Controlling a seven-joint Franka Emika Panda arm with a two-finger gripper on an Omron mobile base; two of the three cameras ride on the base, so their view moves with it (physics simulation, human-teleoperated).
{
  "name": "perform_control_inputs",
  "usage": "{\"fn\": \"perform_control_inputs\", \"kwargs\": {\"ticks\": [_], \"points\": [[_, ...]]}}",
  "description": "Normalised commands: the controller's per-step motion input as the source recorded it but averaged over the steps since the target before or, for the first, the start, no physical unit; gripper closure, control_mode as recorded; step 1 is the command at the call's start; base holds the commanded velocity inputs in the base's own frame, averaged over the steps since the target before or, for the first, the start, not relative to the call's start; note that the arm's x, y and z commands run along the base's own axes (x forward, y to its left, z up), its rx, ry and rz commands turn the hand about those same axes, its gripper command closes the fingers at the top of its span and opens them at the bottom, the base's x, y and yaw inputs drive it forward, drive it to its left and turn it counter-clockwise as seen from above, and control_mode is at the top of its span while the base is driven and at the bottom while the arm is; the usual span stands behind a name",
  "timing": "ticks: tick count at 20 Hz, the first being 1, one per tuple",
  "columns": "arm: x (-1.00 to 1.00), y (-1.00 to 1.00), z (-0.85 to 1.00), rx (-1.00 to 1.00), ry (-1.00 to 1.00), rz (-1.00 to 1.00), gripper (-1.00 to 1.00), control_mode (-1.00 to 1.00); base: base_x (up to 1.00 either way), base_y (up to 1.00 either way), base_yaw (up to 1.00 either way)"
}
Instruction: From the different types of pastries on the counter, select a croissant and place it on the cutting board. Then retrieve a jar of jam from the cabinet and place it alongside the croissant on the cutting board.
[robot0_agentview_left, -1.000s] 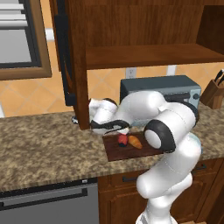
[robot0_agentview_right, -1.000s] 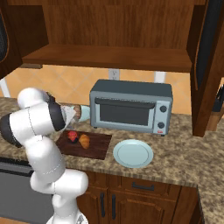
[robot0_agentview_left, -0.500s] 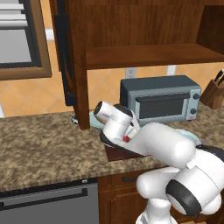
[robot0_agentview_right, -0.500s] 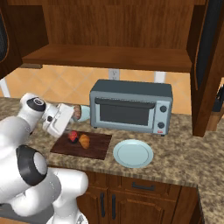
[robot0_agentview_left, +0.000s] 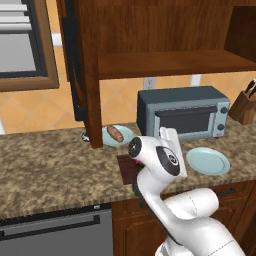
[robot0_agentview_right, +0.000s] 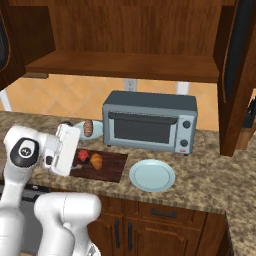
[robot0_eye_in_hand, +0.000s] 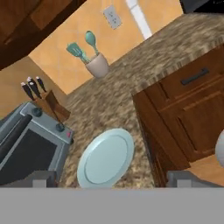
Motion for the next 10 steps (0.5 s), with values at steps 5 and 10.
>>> {"fn": "perform_control_inputs", "kwargs": {"ticks": [5, 10], "points": [[-1.0, -0.24, 0.25, 0.0, -0.43, 0.0, -1.0, -1.0, 0.0, 0.0, 0.0], [-1.0, -0.13, 0.26, 0.0, -0.4, 0.0, -1.0, -1.0, 0.0, 0.0, 0.0]]}}
